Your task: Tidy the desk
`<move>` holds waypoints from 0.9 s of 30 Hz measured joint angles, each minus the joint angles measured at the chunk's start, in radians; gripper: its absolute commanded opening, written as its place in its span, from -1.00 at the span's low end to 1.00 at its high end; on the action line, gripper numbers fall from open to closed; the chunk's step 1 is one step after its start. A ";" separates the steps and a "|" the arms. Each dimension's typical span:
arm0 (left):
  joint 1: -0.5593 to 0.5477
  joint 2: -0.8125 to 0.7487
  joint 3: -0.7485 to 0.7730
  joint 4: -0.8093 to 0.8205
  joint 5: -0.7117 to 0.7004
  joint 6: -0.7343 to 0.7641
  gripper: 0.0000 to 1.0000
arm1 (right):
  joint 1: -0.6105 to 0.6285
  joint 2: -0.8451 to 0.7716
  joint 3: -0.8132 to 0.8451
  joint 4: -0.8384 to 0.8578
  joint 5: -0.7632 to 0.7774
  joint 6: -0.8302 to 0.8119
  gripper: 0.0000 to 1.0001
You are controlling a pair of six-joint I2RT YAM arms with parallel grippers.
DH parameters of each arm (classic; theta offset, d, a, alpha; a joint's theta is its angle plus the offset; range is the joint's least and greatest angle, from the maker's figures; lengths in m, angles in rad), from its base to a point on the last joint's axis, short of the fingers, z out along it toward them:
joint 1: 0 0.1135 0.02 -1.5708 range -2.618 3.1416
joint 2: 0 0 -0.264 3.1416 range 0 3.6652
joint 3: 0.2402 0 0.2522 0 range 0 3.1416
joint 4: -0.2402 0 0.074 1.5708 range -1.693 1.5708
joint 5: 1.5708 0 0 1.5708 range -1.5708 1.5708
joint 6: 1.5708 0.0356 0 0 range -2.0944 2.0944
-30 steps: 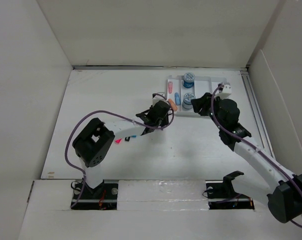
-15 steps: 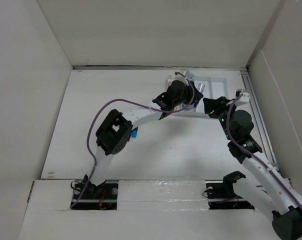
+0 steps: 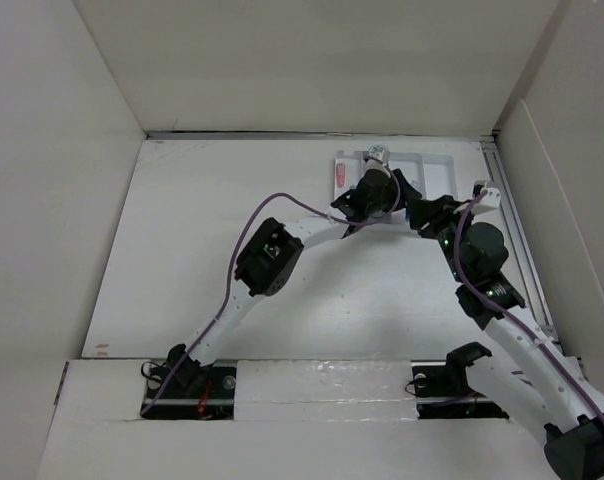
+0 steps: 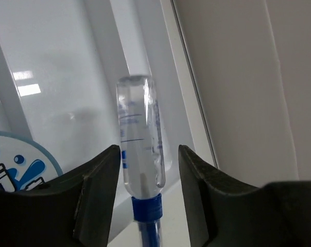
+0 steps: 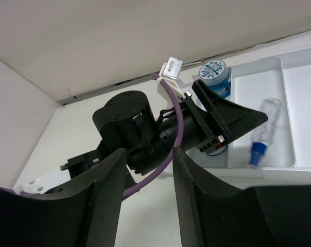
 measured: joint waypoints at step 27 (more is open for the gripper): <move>0.054 -0.875 -0.776 0.304 -0.097 0.254 -0.25 | 0.000 0.002 -0.016 0.024 0.000 -0.003 -1.00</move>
